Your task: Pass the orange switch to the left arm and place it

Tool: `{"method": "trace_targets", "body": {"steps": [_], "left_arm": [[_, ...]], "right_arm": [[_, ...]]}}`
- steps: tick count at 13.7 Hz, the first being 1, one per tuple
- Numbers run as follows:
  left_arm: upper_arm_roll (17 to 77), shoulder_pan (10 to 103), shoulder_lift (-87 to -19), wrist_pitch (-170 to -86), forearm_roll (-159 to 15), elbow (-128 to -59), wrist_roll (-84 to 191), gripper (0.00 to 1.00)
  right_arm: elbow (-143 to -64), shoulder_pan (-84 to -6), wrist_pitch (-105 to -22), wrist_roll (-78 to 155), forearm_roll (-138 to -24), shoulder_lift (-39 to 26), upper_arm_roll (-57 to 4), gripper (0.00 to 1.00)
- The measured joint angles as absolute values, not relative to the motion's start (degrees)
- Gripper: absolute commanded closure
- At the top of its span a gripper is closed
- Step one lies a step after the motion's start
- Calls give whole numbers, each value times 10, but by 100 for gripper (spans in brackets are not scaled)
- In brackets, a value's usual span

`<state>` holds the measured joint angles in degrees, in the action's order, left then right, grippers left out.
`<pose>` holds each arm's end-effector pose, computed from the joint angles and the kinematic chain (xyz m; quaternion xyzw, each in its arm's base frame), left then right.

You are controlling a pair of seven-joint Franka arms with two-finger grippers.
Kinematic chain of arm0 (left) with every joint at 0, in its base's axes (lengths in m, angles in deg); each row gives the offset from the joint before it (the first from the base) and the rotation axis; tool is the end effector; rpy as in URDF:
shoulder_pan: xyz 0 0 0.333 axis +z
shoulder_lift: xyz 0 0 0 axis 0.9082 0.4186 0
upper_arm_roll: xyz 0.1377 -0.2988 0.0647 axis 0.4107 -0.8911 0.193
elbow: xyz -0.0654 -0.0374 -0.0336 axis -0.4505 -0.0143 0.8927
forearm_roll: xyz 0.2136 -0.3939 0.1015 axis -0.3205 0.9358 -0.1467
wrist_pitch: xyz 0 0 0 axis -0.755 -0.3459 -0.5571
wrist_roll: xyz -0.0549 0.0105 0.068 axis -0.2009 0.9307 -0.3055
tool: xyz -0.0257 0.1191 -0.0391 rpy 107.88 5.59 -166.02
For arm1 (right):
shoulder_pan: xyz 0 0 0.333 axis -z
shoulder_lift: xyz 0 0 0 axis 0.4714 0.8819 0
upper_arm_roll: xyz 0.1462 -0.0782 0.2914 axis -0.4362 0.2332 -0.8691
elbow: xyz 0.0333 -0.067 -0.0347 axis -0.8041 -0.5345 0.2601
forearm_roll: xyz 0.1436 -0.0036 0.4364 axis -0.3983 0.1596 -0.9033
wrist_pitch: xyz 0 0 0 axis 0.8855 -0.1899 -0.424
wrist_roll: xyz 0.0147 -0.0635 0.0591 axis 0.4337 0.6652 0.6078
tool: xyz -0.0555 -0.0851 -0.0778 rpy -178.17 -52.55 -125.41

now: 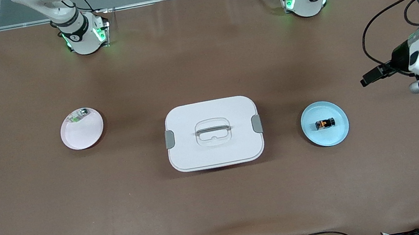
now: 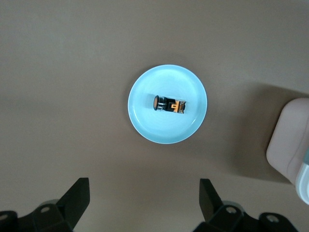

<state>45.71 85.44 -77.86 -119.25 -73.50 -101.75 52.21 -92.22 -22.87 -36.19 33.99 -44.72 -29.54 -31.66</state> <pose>0.6278 -0.0074 0.4684 0.9933 0.0933 -0.0150 0.0662 0.6181 -0.0558 0.6464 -0.9990 0.0435 -0.0091 0.0070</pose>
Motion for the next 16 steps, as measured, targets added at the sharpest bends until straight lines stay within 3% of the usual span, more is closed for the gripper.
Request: {"method": "trace_targets", "body": {"steps": [6,16], "left_arm": [[458,886,-852,-1171,-743,-1017,619,0],[456,886,-856,-1171,-764,-996,620,0]], "right_arm": [[-920,-229,-362,331,-447,-295,-318,0],[-920,-229,-363,331,-446,-295,-317,0]]}}
